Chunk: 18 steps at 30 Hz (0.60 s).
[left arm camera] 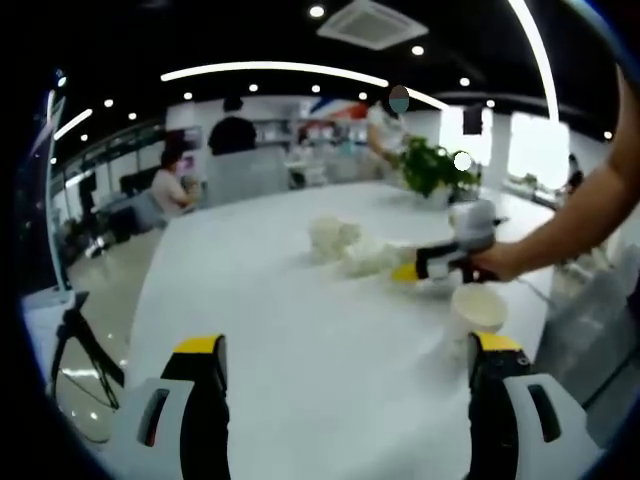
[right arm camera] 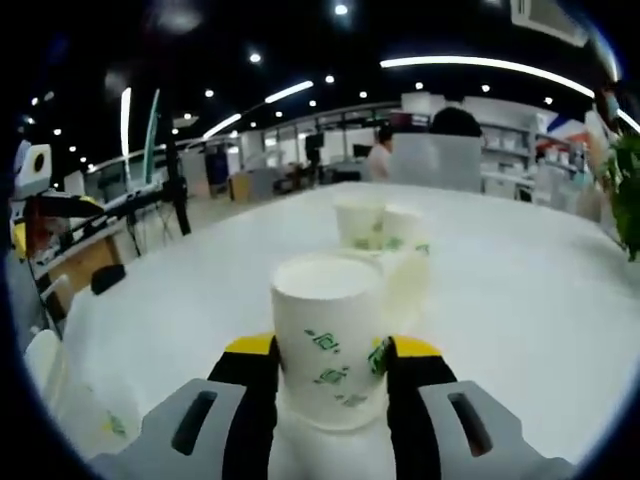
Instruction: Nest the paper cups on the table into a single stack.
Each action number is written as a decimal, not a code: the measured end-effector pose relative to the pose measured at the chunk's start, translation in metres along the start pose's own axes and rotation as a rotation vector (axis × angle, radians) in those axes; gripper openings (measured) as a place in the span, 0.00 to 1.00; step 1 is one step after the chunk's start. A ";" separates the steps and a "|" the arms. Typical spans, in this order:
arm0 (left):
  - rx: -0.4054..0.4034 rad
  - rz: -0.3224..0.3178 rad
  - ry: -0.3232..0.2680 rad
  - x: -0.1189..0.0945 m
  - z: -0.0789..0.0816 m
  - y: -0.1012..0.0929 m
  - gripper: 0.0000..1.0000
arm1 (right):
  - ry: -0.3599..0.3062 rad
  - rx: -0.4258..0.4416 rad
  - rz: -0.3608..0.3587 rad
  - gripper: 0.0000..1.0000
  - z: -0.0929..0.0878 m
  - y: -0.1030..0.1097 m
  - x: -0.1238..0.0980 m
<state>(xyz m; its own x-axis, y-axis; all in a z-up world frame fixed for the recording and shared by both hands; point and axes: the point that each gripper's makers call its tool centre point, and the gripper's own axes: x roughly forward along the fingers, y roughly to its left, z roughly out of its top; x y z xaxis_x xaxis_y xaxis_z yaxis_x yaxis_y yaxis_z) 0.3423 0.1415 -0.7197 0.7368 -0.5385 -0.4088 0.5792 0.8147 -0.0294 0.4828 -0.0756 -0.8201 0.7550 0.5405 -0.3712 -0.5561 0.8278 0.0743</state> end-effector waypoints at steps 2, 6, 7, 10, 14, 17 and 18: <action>0.003 -0.004 -0.001 0.001 0.001 -0.001 0.99 | -0.008 0.000 -0.001 0.39 0.004 -0.001 -0.002; 0.005 -0.009 -0.006 0.003 0.004 -0.002 0.99 | -0.019 0.001 0.002 0.38 0.012 0.000 -0.006; 0.005 -0.009 -0.007 0.003 0.004 -0.002 0.99 | -0.023 0.001 0.003 0.38 0.013 0.000 -0.006; 0.006 -0.012 -0.011 0.004 0.006 -0.003 0.99 | -0.028 -0.003 0.005 0.38 0.018 -0.001 -0.009; 0.011 -0.018 -0.016 0.005 0.008 -0.004 0.99 | -0.031 -0.002 0.005 0.37 0.024 -0.002 -0.012; 0.011 -0.020 -0.021 0.005 0.012 -0.004 0.99 | -0.036 -0.003 0.007 0.37 0.032 -0.002 -0.014; 0.010 -0.019 -0.022 0.005 0.013 -0.004 0.99 | -0.038 -0.004 0.009 0.37 0.035 -0.002 -0.014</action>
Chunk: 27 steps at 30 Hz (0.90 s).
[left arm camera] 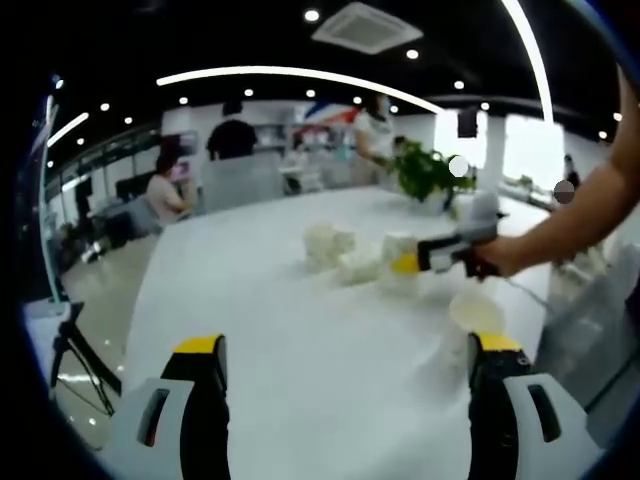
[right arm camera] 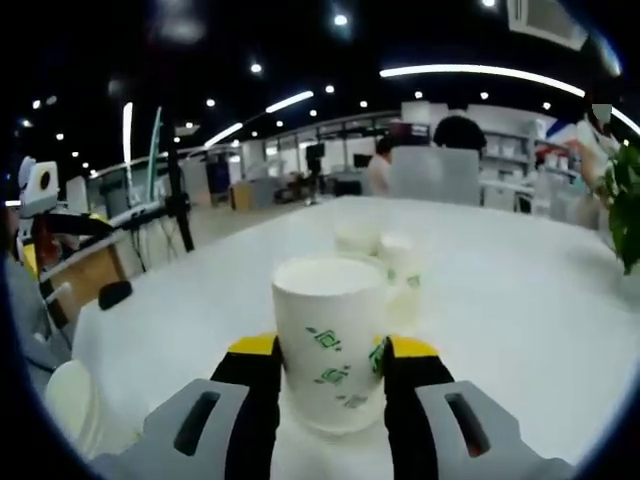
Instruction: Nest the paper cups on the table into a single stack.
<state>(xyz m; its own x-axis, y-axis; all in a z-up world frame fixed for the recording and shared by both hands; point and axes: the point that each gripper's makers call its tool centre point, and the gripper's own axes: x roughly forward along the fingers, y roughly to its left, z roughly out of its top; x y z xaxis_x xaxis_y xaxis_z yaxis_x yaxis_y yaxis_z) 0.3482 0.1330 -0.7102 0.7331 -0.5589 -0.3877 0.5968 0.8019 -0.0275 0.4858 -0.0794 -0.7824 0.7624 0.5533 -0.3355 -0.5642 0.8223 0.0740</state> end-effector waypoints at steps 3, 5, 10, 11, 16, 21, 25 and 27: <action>-0.004 0.004 -0.010 0.000 0.003 0.002 0.99 | -0.003 -0.001 0.003 0.37 0.006 -0.002 0.001; -0.006 0.002 -0.012 0.000 0.004 0.001 0.99 | -0.006 -0.005 0.004 0.36 0.011 -0.002 0.000; -0.010 -0.001 -0.019 0.000 0.006 -0.001 0.99 | -0.014 -0.016 0.005 0.36 0.022 -0.003 -0.002; -0.010 -0.003 -0.020 0.000 0.006 -0.002 0.99 | -0.017 -0.016 0.005 0.36 0.026 -0.005 -0.002; -0.013 -0.008 -0.020 0.000 0.005 -0.003 0.99 | -0.028 -0.022 0.002 0.36 0.040 -0.008 -0.003; -0.012 -0.013 -0.020 0.000 0.005 -0.002 0.99 | -0.043 -0.029 -0.001 0.36 0.056 -0.012 -0.002; -0.007 -0.016 -0.021 0.000 0.007 -0.002 0.99 | -0.051 -0.035 -0.001 0.36 0.064 -0.014 -0.002; -0.009 -0.016 -0.022 0.001 0.008 -0.002 0.99 | -0.052 -0.041 -0.001 0.36 0.066 -0.015 -0.001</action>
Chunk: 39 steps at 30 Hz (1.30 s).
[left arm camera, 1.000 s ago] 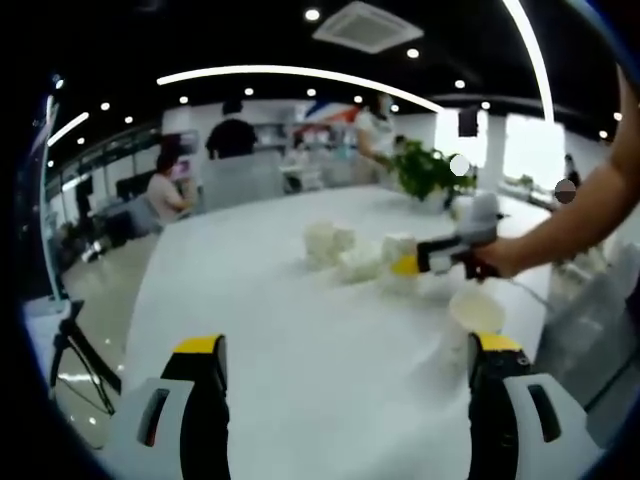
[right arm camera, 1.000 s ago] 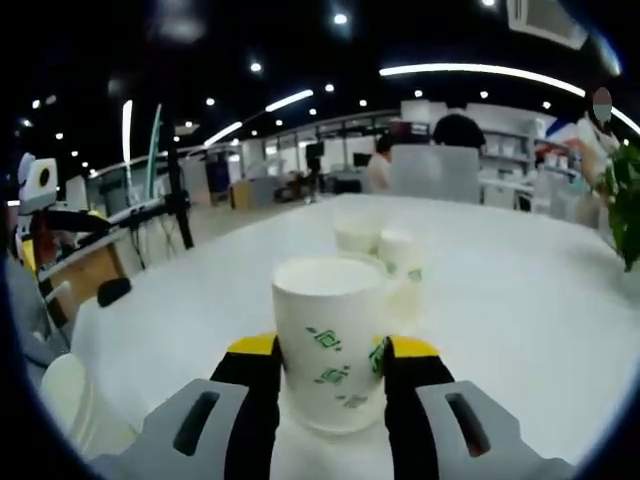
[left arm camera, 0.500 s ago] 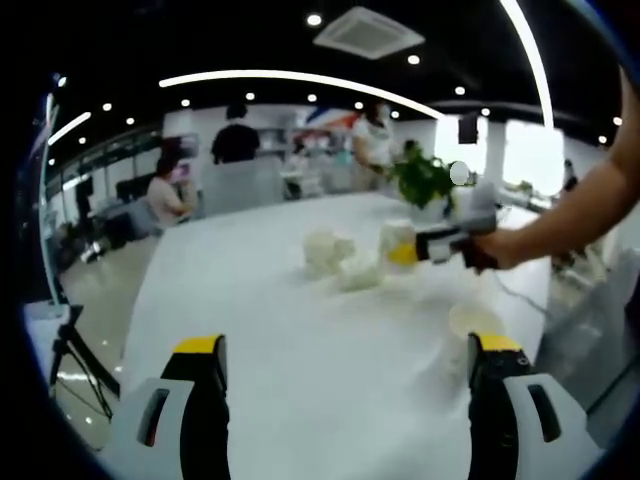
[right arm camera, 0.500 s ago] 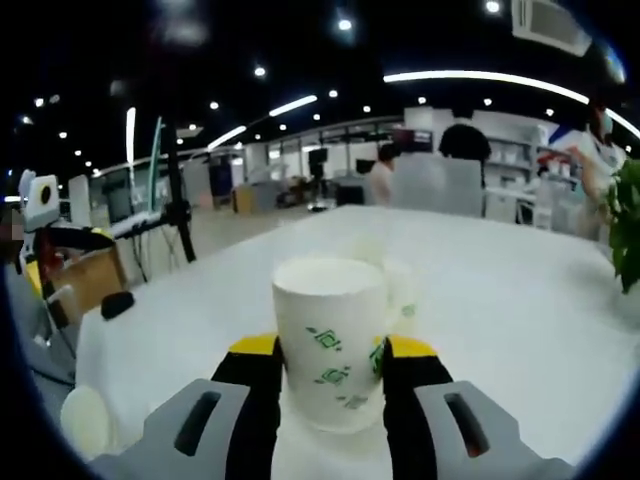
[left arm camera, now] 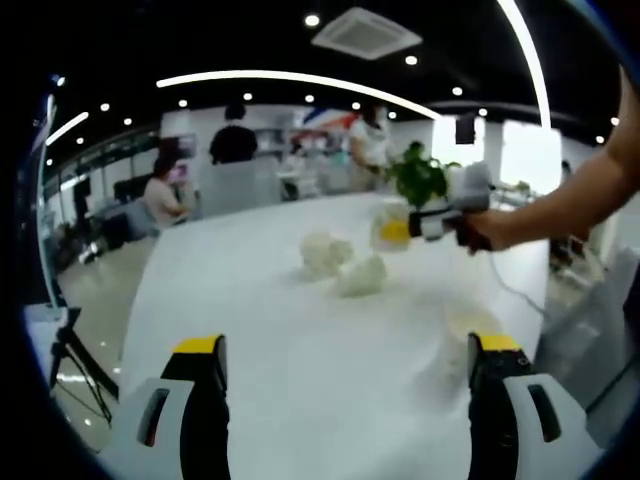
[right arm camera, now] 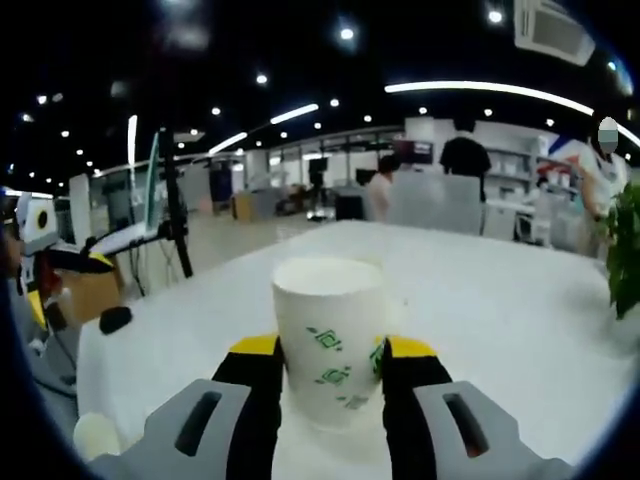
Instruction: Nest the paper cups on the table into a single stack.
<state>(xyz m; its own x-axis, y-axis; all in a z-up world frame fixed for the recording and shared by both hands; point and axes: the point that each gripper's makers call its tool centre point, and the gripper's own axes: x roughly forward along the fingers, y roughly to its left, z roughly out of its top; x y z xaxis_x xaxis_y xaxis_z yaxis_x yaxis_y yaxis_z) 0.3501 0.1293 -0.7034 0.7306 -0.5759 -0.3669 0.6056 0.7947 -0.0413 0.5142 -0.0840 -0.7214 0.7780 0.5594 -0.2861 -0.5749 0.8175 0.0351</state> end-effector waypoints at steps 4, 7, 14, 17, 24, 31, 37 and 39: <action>0.001 -0.001 -0.002 0.001 0.000 -0.001 0.99 | -0.002 -0.004 -0.001 0.35 0.001 -0.001 -0.001; 0.001 -0.003 0.001 0.001 -0.001 -0.002 0.99 | 0.002 -0.011 0.001 0.35 0.001 -0.001 -0.001; 0.000 0.000 -0.001 0.000 -0.001 -0.001 0.99 | 0.024 -0.011 0.014 0.35 -0.011 0.006 0.002; 0.002 0.002 -0.001 -0.001 0.000 -0.001 0.99 | 0.034 -0.010 0.014 0.35 -0.017 0.007 0.003; 0.001 0.005 0.002 -0.003 -0.002 0.000 0.99 | 0.018 -0.006 0.015 0.35 -0.009 0.007 0.000; 0.001 0.000 0.009 0.000 -0.009 -0.002 0.99 | -0.037 -0.012 0.044 0.36 0.017 0.016 -0.011; 0.005 -0.005 0.043 0.004 -0.029 -0.001 0.99 | -0.066 -0.028 0.069 0.36 0.031 0.026 -0.026; 0.004 -0.006 0.047 0.004 -0.032 -0.001 0.99 | -0.076 -0.029 0.075 0.36 0.036 0.030 -0.033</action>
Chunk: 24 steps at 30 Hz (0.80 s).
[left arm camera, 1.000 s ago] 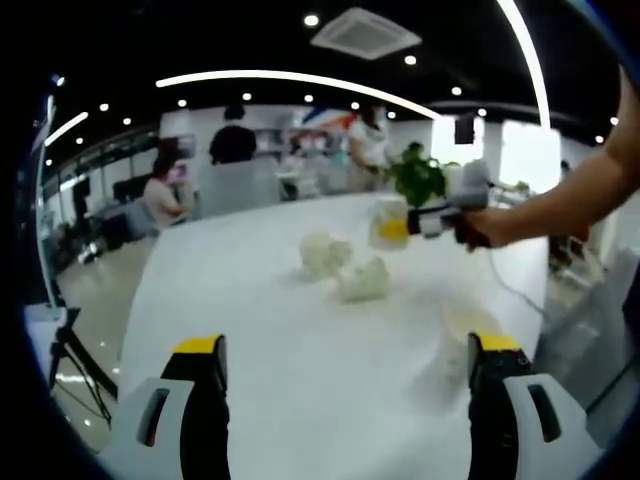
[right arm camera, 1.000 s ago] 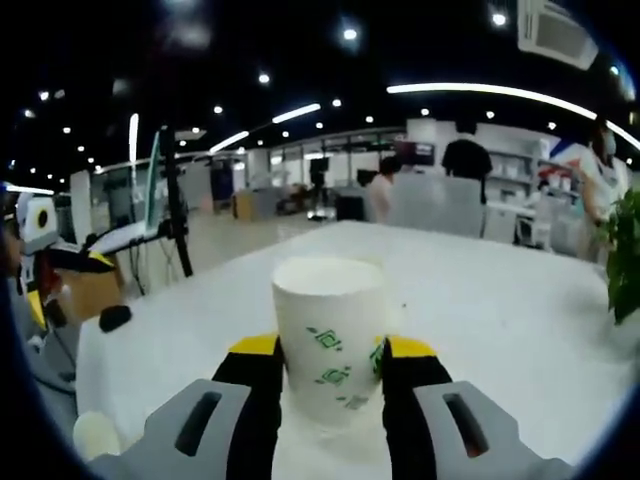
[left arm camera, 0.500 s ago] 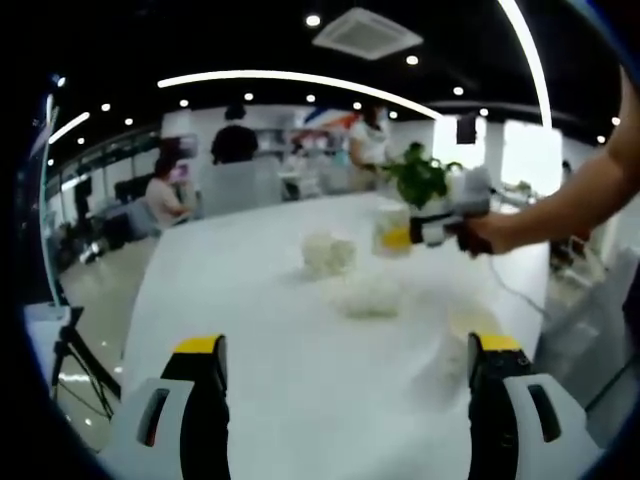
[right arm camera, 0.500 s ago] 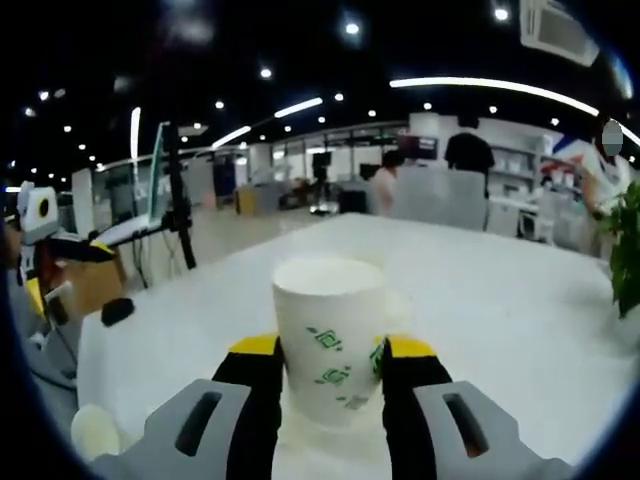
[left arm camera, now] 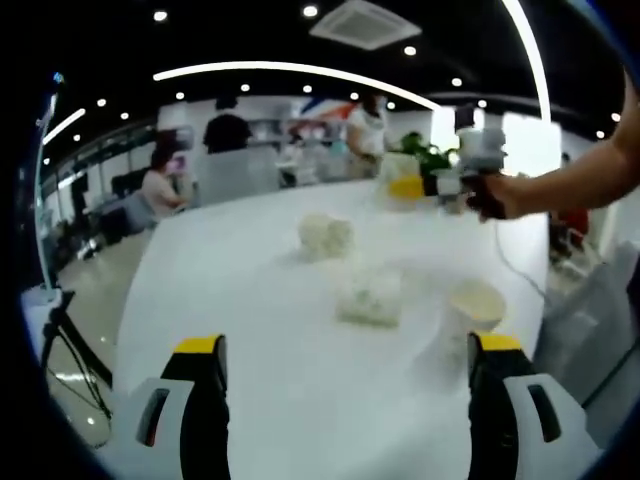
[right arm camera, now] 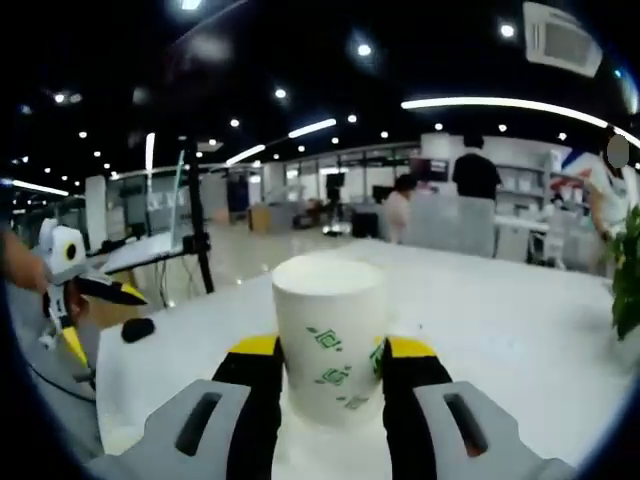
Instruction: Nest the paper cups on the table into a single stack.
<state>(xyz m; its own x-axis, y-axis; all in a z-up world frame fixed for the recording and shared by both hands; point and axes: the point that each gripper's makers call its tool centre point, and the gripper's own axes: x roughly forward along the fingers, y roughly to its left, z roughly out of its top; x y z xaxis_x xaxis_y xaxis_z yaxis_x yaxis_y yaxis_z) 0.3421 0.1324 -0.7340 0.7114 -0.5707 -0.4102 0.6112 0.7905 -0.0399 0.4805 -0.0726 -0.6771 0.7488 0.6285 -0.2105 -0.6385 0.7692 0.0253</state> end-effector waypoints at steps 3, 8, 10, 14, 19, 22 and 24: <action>-0.001 -0.002 0.004 0.000 -0.004 0.000 0.99 | -0.009 -0.002 0.014 0.36 0.004 0.007 -0.008; 0.002 -0.010 0.020 0.005 -0.019 0.000 0.99 | -0.016 -0.008 0.050 0.36 0.012 0.021 -0.022; 0.005 -0.013 0.038 0.007 -0.027 0.000 0.99 | -0.021 -0.012 0.062 0.36 0.016 0.027 -0.027; 0.004 -0.025 0.045 0.009 -0.033 -0.003 0.99 | -0.033 -0.013 0.081 0.36 0.024 0.035 -0.035; 0.017 -0.043 0.051 0.011 -0.036 -0.006 0.99 | -0.046 -0.012 0.110 0.36 0.032 0.050 -0.046; 0.021 -0.046 0.054 0.013 -0.041 -0.004 0.98 | -0.049 -0.013 0.131 0.36 0.037 0.061 -0.052; 0.023 -0.045 0.058 0.013 -0.042 -0.003 0.97 | -0.051 -0.015 0.145 0.36 0.039 0.068 -0.056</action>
<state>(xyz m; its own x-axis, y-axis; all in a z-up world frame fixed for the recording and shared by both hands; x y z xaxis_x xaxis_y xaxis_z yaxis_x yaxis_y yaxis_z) 0.3351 0.1319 -0.7780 0.6618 -0.5915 -0.4606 0.6506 0.7584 -0.0391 0.4022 -0.0513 -0.6254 0.6567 0.7379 -0.1559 -0.7426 0.6687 0.0368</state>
